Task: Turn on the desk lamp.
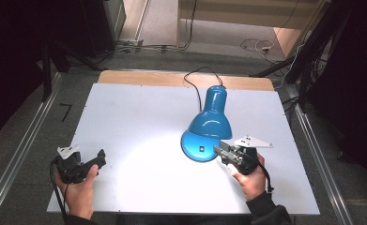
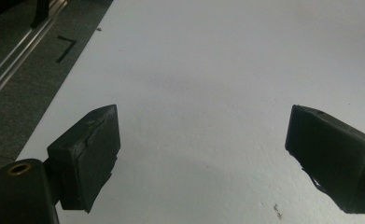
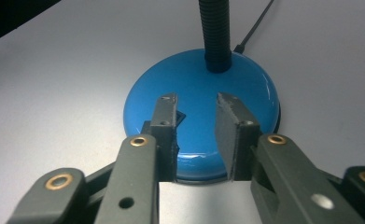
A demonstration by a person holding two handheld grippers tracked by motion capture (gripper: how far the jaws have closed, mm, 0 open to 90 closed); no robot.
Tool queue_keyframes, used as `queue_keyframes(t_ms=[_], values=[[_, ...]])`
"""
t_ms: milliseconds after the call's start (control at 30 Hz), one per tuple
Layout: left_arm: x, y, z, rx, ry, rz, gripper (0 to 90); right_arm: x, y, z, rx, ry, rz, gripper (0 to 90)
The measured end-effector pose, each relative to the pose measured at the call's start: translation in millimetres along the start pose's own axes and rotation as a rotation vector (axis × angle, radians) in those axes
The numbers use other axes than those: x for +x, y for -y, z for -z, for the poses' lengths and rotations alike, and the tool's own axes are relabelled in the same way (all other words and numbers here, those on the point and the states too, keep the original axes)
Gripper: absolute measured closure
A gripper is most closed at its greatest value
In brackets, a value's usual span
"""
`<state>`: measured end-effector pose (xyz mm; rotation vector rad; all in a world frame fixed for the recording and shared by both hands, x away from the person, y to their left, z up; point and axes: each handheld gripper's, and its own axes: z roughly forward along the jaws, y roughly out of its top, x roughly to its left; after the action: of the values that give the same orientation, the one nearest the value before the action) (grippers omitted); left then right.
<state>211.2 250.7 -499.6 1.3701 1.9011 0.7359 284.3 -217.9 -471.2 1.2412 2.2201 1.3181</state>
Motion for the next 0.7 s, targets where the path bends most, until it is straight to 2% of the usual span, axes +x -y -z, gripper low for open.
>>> queue_keyframes(t_ms=[67, 200, 233, 300, 433, 533, 700], values=[[-0.1, 0.0, -0.1, 0.001, -0.002, 0.0, 11.3, -1.4, 0.3, 0.9, 0.0, -0.001, -0.002, 58.3], [0.0, 0.3, 0.3, 0.0, 0.002, 0.006, 11.3, -5.8, 1.3, 3.5, 0.005, -0.001, -0.009, 46.4], [0.7, 0.6, -0.4, 0.006, 0.003, 0.01, 11.3, -7.7, 1.5, 5.6, 0.009, -0.003, -0.016, 40.5], [1.7, 1.3, -1.9, 0.015, -0.003, 0.015, 11.3, -8.8, 2.2, 6.5, 0.01, 0.005, -0.015, 38.6], [1.5, 0.8, 0.7, 0.001, 0.0, 0.016, 11.3, -13.7, 4.4, 10.0, 0.007, 0.015, -0.03, 32.2], [1.9, 1.7, -2.4, 0.018, -0.002, 0.018, 11.3, -15.0, 3.3, 13.2, 0.001, 0.018, -0.044, 28.5], [-0.3, 0.8, 2.6, -0.007, -0.004, 0.0, 11.3, -17.1, 4.7, 17.7, 0.0, 0.042, -0.041, 22.2]])
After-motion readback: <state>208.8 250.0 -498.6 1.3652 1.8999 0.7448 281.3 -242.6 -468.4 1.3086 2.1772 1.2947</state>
